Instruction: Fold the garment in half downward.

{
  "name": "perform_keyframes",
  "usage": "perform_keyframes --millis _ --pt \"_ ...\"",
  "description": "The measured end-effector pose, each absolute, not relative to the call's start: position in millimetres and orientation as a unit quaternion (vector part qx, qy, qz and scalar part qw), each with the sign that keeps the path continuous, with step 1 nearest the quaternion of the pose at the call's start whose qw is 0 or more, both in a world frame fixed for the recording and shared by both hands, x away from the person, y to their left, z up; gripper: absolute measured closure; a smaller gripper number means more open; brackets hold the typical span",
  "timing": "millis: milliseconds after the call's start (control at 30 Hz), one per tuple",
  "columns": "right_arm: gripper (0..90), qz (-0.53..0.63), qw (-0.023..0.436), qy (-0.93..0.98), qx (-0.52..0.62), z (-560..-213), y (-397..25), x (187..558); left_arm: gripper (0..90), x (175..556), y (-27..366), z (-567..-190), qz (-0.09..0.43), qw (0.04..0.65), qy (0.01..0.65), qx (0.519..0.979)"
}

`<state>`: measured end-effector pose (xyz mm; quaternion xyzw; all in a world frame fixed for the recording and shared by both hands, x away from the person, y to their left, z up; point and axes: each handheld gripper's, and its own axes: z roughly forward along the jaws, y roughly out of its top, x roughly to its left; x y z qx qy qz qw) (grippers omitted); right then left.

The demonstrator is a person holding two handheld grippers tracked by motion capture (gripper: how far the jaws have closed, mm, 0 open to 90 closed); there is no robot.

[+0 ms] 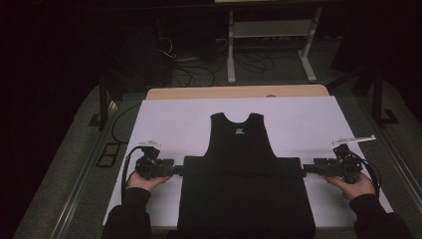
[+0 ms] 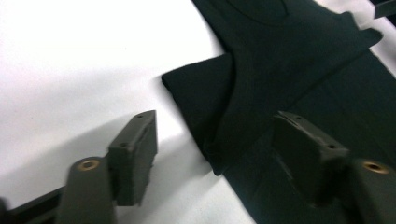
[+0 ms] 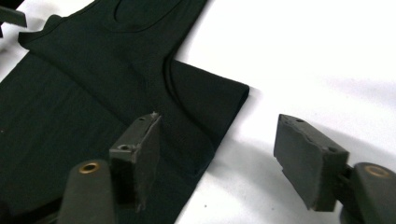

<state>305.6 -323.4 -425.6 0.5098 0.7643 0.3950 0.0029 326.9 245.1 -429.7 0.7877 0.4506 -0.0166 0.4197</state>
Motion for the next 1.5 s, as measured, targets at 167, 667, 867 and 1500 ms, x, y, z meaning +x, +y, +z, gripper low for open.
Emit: perform_keyframes --millis 167,667,867,1500 --pt "23.3 0.404 0.014 0.766 0.5 -422.5 -323.1 307.1 22.4 328.9 245.7 -426.1 -0.008 0.421 0.446 0.79" --pt "0.0 0.405 0.057 0.787 0.463 -410.5 -314.4 316.2 9.4 338.4 245.5 -423.5 0.025 0.436 0.43 0.79" --pt "0.0 0.404 0.058 0.793 0.453 -410.5 -310.1 322.4 5.2 343.8 243.1 -420.2 0.034 0.435 0.421 0.795" --pt "0.0 0.406 0.07 0.803 0.43 -396.2 -300.8 341.3 0.0 350.6 229.4 -406.7 0.058 0.436 0.396 0.806"
